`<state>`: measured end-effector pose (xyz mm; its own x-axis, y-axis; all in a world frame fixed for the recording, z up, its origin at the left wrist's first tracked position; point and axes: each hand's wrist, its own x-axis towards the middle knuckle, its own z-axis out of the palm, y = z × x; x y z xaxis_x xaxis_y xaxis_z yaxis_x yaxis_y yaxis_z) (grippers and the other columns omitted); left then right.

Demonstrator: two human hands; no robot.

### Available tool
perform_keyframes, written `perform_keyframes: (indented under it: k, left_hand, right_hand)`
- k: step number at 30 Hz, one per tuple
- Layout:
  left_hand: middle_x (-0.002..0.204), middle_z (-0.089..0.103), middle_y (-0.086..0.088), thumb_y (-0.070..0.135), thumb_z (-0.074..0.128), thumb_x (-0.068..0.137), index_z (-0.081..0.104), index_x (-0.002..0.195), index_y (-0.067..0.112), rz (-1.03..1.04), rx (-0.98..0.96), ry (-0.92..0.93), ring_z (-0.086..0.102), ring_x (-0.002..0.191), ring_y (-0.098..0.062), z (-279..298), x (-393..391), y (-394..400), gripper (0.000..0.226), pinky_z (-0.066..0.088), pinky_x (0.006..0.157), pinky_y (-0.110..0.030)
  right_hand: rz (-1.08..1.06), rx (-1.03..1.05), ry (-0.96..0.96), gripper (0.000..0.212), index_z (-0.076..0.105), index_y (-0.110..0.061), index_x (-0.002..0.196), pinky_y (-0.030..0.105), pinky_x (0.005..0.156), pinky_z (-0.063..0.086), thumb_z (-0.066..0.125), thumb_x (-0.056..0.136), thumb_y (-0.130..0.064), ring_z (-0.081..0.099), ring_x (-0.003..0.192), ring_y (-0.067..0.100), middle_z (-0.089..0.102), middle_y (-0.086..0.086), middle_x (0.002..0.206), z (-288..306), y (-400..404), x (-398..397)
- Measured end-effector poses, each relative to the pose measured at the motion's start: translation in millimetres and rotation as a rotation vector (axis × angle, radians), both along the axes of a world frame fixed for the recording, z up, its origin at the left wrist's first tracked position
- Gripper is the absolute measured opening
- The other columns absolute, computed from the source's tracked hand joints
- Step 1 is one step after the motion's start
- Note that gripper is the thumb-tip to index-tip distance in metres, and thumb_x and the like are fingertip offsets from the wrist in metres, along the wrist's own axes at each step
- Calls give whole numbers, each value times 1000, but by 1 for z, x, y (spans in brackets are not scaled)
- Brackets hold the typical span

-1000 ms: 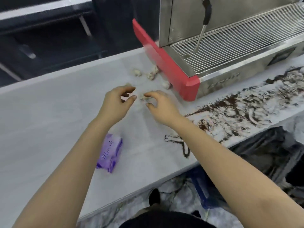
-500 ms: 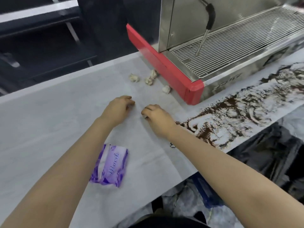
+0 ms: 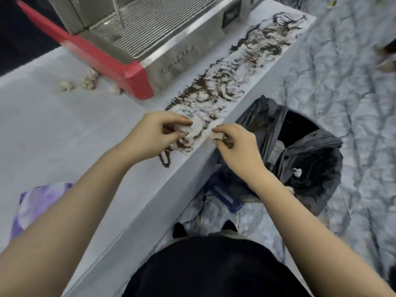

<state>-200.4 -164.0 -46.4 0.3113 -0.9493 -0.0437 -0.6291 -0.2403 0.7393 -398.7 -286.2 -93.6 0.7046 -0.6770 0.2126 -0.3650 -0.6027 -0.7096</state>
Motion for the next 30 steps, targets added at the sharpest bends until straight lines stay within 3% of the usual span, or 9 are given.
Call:
perform_keyframes:
  k: [4,8,14,16,17,18,20,24,30]
  left_hand:
    - [120,66,9,11,69,91,70,123,22,-169,-31,39,64,103,-7,-28,-80,-70,34,52,88,-20]
    - [124,65,6,10,67,91,66,128,21,-300,-32,120,61,105,-2,-62,-160,-124,39,48,83,-10]
    - [132,62,0,12,63,92,58,136,16,-471,-34,28,59,118,-14,-110,-252,-178,45,48,97,-26]
    - [141,57,-2,19,62,94,53,141,17,-498,45,-22,53,128,-17,-129,-272,-192,48,44,104,-29]
    - [148,51,-3,24,61,95,49,144,18,-519,114,-49,48,135,-19,-138,-279,-196,51,40,109,-31]
    - [154,43,-4,29,60,97,44,148,19,-545,188,-78,42,140,-20,-146,-283,-200,55,35,113,-33]
    - [161,29,-5,34,57,98,36,152,21,-593,304,-129,33,146,-23,-158,-285,-204,59,29,116,-34]
    - [159,33,-4,35,59,97,43,148,22,-499,237,-95,32,146,-21,-153,-271,-200,55,27,118,-33]
    - [126,63,0,26,66,92,69,121,15,-147,-38,21,58,118,-14,-106,-206,-160,30,49,100,-37]
  right_hand:
    - [-246,-24,60,21,70,-15,106,10,77,49,68,86,-10,60,90,8,66,-1,103,-12,-46,-99]
    - [-460,-14,152,23,67,-15,109,19,78,49,68,86,-13,60,89,12,66,2,100,-28,-82,-184]
    - [-599,52,244,19,58,-12,97,23,68,40,70,82,-13,57,83,17,63,1,90,-56,-117,-249]
    - [-558,126,345,27,56,-11,107,31,75,46,69,84,-13,59,98,23,65,5,104,-73,-126,-257]
    - [-507,183,454,38,54,-12,120,36,87,48,69,84,-14,54,115,26,61,8,121,-83,-130,-259]
    - [-447,250,571,52,48,-12,132,40,100,43,70,85,-14,42,131,28,51,8,139,-91,-133,-261]
    - [-373,351,673,66,35,-13,145,40,112,31,67,87,-11,24,144,26,32,8,154,-101,-136,-262]
    - [-356,307,542,49,41,-16,140,37,104,41,54,94,-14,43,131,23,47,7,142,-94,-133,-249]
    - [-224,181,281,25,57,-21,119,38,86,53,55,94,-22,60,100,14,64,-2,113,-43,-111,-184]
